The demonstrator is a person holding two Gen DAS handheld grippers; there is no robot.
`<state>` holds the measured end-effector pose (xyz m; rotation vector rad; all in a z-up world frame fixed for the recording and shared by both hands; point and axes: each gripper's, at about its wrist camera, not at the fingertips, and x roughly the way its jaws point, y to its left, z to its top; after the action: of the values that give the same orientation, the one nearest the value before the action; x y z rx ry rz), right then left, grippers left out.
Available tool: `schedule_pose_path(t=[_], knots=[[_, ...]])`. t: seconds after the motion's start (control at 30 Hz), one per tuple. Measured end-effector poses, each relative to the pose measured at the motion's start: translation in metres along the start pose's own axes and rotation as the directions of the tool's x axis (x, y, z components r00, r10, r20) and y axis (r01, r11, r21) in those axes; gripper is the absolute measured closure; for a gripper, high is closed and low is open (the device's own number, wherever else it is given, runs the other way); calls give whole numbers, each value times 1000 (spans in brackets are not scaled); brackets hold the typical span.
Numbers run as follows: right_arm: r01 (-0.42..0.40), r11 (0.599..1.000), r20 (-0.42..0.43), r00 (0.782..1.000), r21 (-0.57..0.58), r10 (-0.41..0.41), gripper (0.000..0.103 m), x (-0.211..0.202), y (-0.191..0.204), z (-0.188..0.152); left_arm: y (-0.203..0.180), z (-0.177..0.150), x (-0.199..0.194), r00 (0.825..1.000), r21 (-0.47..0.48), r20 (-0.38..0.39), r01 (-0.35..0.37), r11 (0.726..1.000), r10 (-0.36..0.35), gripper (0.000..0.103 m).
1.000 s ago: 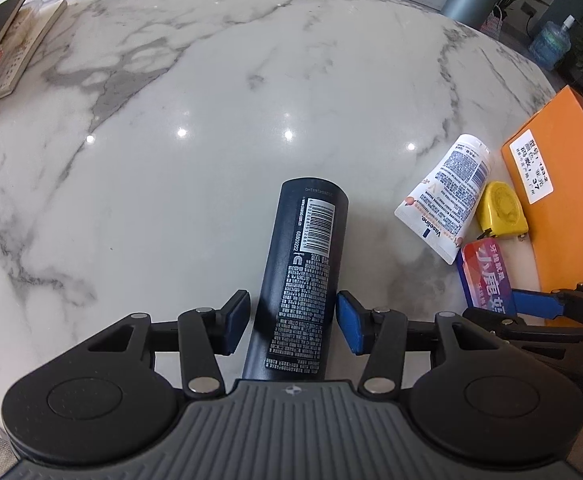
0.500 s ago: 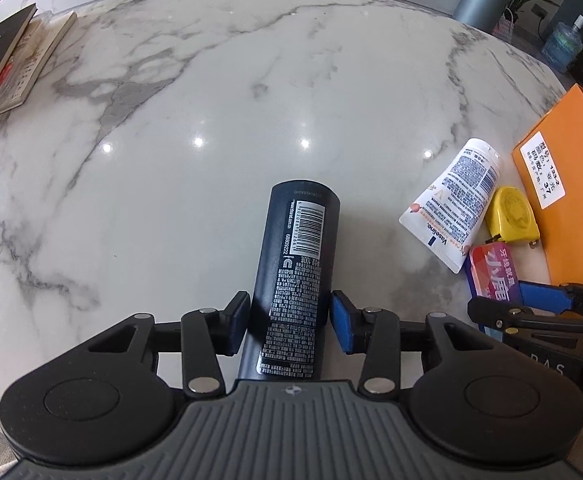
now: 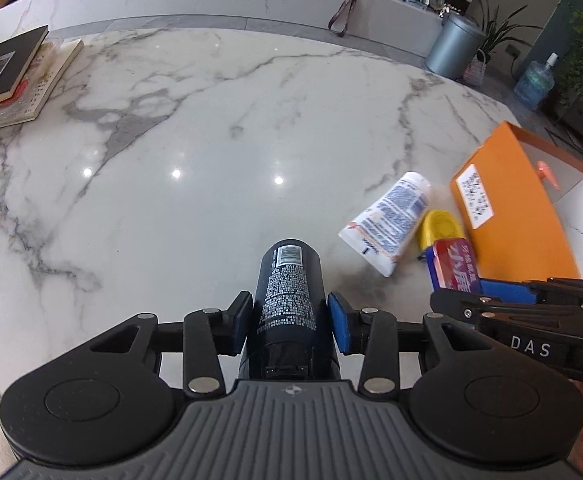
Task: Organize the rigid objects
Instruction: 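Grasp the red-and-blue printed tin with the right tool while the left tool grasps the dark blue spray can, then carry the spray can and printed tin over the orange box and lower them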
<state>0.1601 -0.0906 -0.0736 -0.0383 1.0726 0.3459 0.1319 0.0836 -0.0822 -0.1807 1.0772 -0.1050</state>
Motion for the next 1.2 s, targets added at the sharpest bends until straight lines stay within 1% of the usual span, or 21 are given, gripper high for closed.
schedule_pose_path(t=[0.13,0.3,0.47,0.57,0.67,0.73,0.83,0.9,1.07,1.13,1.2], knots=[[-25,1000,39,999,-10,26,57,-14,1,-1,-11,-3,-14,1000,20,27,-10,1000,10,57],[-60,998,109,992,-14,61,57,-43,-5,-4,-34,-2,-42,996,49,85,10,999,-14,57],[-93,995,190,978,28,86,57,-79,-28,0,-64,9,-70,987,75,138,68,995,-78,57],[-85,995,244,967,60,68,57,-100,-50,3,-89,17,-83,980,118,160,98,988,-116,57],[-67,992,284,958,109,34,57,-118,-80,6,-121,25,-89,972,167,169,135,977,-163,57],[-55,986,300,954,156,6,57,-128,-105,7,-142,30,-89,965,187,157,178,966,-208,57],[-32,973,301,953,229,-39,57,-138,-144,6,-174,34,-80,955,206,117,244,947,-272,56],[-12,965,294,953,264,-69,57,-142,-167,4,-194,35,-69,952,232,90,264,936,-291,56],[26,952,267,957,305,-112,57,-145,-210,-6,-237,34,-31,951,268,7,295,917,-308,57],[29,949,251,962,314,-112,57,-141,-221,-9,-251,33,-13,957,271,-19,284,920,-290,57],[30,948,238,965,316,-110,57,-137,-230,-10,-261,30,2,964,251,-40,265,931,-264,56]])
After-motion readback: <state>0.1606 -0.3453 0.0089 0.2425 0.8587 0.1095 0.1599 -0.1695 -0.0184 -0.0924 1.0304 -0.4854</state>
